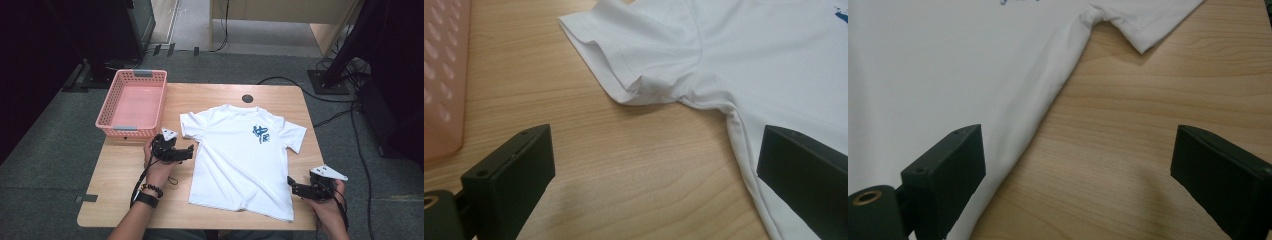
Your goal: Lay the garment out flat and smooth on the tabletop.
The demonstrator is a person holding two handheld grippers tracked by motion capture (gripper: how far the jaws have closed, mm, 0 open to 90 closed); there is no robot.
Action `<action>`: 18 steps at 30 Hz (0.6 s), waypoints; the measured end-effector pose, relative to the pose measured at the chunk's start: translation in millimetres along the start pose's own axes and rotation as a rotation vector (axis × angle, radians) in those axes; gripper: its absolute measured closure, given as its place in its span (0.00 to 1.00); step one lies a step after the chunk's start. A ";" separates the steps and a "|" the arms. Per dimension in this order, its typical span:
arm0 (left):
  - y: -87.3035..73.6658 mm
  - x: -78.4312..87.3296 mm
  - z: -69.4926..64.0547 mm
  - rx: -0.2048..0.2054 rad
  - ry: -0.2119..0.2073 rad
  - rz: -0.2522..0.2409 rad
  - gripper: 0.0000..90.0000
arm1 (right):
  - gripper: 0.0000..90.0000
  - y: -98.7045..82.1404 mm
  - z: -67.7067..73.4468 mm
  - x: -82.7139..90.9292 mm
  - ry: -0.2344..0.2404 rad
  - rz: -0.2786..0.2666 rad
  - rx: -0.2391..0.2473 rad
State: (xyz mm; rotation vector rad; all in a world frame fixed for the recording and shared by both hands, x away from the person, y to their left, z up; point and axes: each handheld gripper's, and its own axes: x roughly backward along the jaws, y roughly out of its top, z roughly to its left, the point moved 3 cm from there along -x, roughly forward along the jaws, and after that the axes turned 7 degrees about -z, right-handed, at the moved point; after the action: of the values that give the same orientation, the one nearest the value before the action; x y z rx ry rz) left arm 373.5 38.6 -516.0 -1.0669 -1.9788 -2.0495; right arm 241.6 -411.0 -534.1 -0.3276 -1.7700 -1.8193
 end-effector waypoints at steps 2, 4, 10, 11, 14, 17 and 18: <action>-3.1 7.4 1.2 0.006 0.000 -0.008 0.02 | 0.08 -1.0 -3.2 0.4 -0.010 0.002 -0.007; -8.2 14.8 3.0 0.004 -0.007 -0.004 0.01 | 0.08 -1.6 -5.2 0.6 -0.014 0.002 -0.011; -21.5 37.2 16.0 0.014 0.009 -0.012 0.00 | 0.07 -3.9 -8.1 -1.6 -0.016 0.012 -0.016; -23.7 41.0 19.1 0.014 0.015 -0.014 0.00 | 0.07 -4.2 -8.0 -1.9 -0.013 0.015 -0.016; -30.2 52.1 29.2 0.020 0.036 -0.015 0.00 | 0.06 -5.4 -8.4 -2.4 -0.017 0.020 -0.017; -37.4 63.5 40.2 0.035 0.054 -0.017 0.00 | 0.06 -6.8 -10.5 -3.8 -0.033 0.029 -0.019; -40.6 67.6 43.4 0.048 0.052 -0.022 0.00 | 0.07 -7.4 -11.1 -4.3 -0.036 0.033 -0.019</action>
State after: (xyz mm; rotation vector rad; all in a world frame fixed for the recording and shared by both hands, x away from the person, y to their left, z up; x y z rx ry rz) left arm 319.3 110.4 -517.7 -0.9765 -2.0128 -2.0077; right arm 243.3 -421.2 -543.6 -0.3970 -1.7620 -1.8187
